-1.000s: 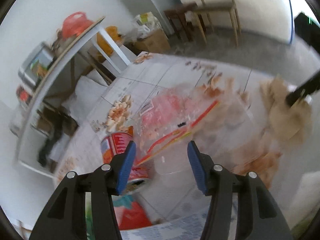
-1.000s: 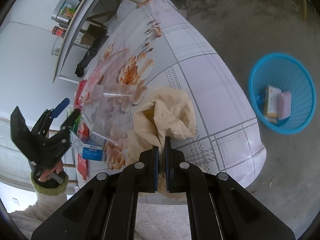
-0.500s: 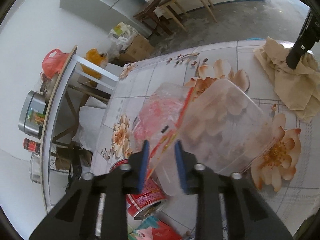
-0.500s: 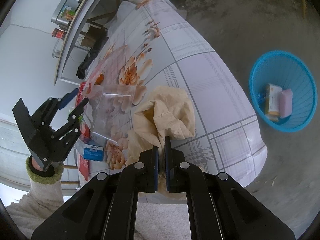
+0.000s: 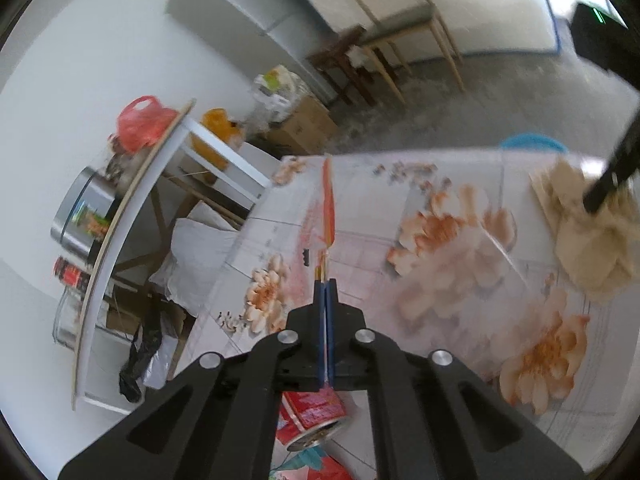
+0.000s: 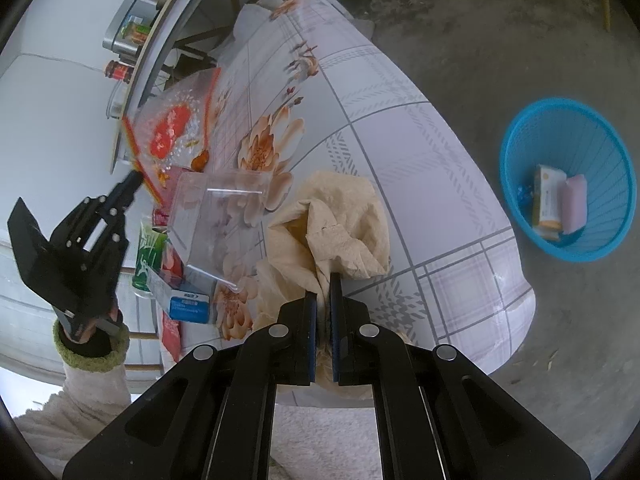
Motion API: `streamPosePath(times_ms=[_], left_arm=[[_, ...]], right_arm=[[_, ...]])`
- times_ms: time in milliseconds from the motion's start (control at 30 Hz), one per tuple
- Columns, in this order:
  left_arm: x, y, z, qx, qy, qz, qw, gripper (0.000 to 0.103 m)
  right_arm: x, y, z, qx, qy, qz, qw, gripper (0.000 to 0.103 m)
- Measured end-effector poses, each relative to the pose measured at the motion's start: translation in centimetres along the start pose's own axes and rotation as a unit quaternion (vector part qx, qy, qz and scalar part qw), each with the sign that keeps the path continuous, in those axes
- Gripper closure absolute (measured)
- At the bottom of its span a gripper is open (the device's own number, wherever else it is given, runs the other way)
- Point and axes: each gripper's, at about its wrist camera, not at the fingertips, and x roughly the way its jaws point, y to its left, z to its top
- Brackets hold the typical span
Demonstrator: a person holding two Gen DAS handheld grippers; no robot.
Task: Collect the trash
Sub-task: 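Grasp the clear plastic bag with the left tool while the right tool holds the napkin, then carry both items over the blue wastebasket and open both tools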
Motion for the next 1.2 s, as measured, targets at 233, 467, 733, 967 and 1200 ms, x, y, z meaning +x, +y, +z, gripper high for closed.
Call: streamPosePath(times_ms=[233, 467, 733, 967, 1200], left_arm=[[-2.2, 4.5, 0.9, -0.128, -0.031, -0.036, 0.9907, 0.103], [-5.0, 6.5, 2.0, -0.193, -0.065, -0.074, 0.9763, 0.103], [-8.2, 5.7, 4.5, -0.198, -0.107, -0.105, 0.9686, 0.103], [-9.4, 3.3, 8.9, -0.196, -0.138, -0.165, 0.9567, 0.103], [-6.6, -2.4, 15.4, -0.169, -0.112, -0.263, 0.9434, 0.103]], right_arm=[[-0.4, -0.3, -0.1, 0.011, -0.011, 0.011, 1.0, 0.099], [-1.3, 0.0, -0.2, 0.011, -0.029, 0.011, 0.999, 0.099], [-3.8, -0.5, -0.1, 0.016, -0.064, 0.012, 0.998, 0.099], [-8.0, -3.1, -0.3, 0.047, -0.128, 0.002, 0.991, 0.099], [-12.8, -8.2, -0.8, 0.11, -0.196, -0.018, 0.974, 0.099]])
